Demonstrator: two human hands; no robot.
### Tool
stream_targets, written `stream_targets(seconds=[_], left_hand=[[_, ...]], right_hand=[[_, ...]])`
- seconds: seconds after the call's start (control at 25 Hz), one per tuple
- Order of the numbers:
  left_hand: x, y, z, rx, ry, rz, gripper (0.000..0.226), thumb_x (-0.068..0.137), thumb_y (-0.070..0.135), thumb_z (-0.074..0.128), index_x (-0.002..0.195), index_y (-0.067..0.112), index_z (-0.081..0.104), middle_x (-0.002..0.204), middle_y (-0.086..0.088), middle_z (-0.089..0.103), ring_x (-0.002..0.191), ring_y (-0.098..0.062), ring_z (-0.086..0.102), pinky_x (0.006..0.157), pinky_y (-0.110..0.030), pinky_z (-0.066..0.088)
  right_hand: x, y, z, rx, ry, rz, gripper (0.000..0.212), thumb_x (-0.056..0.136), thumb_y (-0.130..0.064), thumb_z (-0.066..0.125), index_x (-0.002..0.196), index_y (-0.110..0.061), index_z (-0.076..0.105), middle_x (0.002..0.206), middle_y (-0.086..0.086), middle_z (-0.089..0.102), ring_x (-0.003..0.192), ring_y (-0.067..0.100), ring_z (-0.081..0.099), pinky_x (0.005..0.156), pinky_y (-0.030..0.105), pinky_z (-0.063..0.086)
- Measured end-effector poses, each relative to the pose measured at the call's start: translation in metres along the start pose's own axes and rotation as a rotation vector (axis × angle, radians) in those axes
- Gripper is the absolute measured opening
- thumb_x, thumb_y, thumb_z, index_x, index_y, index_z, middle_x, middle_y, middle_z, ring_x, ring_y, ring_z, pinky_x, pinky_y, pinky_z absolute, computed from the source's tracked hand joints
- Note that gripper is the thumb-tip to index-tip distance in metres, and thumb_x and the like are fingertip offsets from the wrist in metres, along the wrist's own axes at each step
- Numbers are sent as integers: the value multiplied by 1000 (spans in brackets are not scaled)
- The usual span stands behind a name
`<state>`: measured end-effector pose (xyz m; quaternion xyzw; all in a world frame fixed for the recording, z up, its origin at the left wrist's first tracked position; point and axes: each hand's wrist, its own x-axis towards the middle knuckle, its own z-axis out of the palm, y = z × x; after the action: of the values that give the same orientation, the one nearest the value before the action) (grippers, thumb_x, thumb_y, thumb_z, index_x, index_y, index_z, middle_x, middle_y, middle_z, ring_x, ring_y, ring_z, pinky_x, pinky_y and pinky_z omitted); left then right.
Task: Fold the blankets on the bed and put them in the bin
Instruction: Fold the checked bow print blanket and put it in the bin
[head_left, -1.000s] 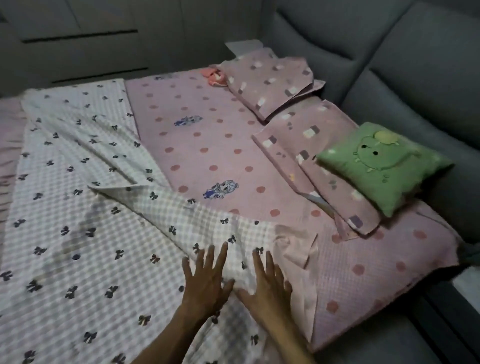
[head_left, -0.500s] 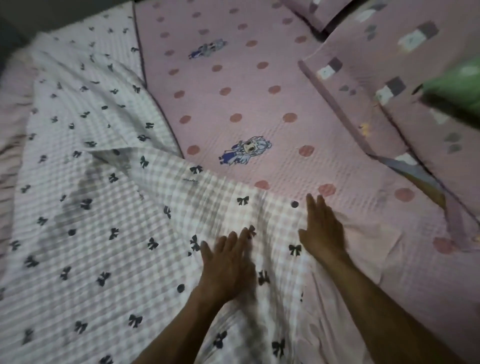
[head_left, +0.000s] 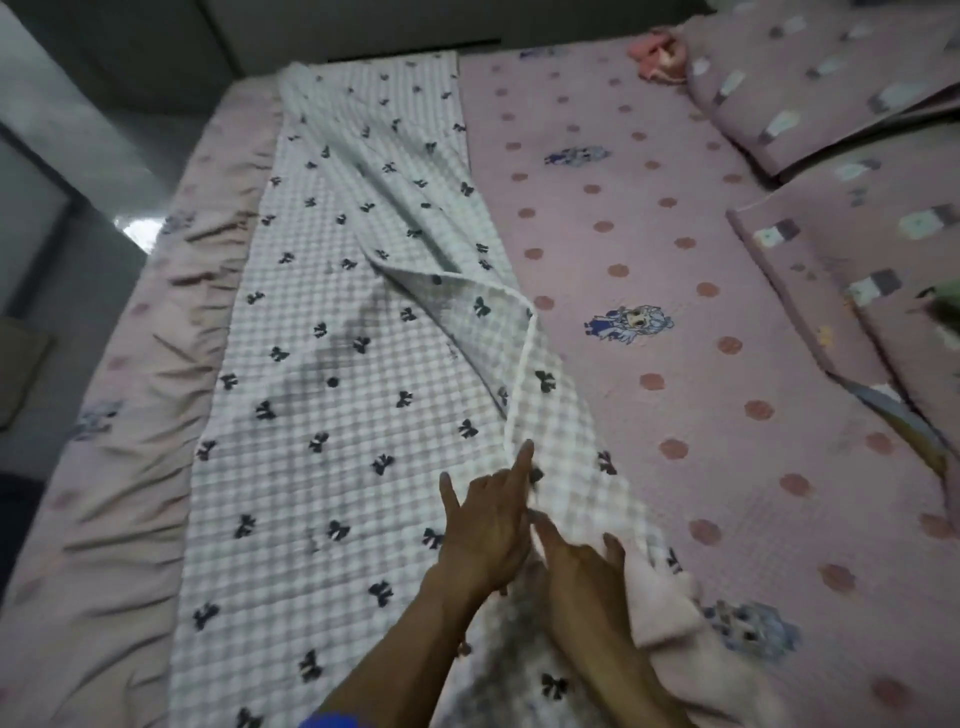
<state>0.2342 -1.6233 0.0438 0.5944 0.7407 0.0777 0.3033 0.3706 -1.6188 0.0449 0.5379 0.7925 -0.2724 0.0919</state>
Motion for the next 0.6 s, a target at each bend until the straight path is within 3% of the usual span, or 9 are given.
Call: stream_targets(seconds=[0.08,0.12,0.2,0.28,0.44,0.6], left_hand=[[-48,-42,-19,-64,4,-35,61,92,51,4,151,43,-5,125,10,59,118,-14,50,112,-62,-8],[-79,-68,-30,-102,-4,-61,56,97,52,9,152,43,7,121,11,62,116,-13,53,113,-62,-6],[-142,-123,-48,-109,-8,-117,43,102,41,28,144,36,35,119,11,64,113,-12,55,115,-58,0],[-200,-174,-58,-105,2,-205,35,92,15,43,125,26,51,109,8,65,99,-9,54,117,-52,8],[-282,-237,-57,-128,16,-359,38,77,4,45,107,27,53,90,11,59,83,-6,46,114,-45,19],[-339,-284,-36,-219,68,-484,46,81,5,39,113,35,51,101,11,61,101,-15,52,101,-36,31]], right_hand=[[-44,-57,33,-45,141,-42,64,74,-29,52,137,-35,51,77,-9,72,83,6,68,105,42,19],[-68,-94,48,-46,130,-41,67,70,-27,53,137,-36,51,73,-9,71,80,6,67,104,41,18],[-111,-165,80,-24,-47,-40,74,83,-23,51,149,-39,25,89,-7,70,100,11,64,111,42,6],[-144,-224,109,-25,-122,-36,67,95,-26,43,153,-41,12,99,-6,67,112,16,58,116,46,2],[-195,-299,154,-73,-184,-51,64,98,-32,38,154,-37,9,122,2,65,124,24,50,117,54,-1],[-230,-333,216,-194,-209,-126,67,95,-29,42,155,-36,14,122,9,65,126,30,48,114,59,-9]])
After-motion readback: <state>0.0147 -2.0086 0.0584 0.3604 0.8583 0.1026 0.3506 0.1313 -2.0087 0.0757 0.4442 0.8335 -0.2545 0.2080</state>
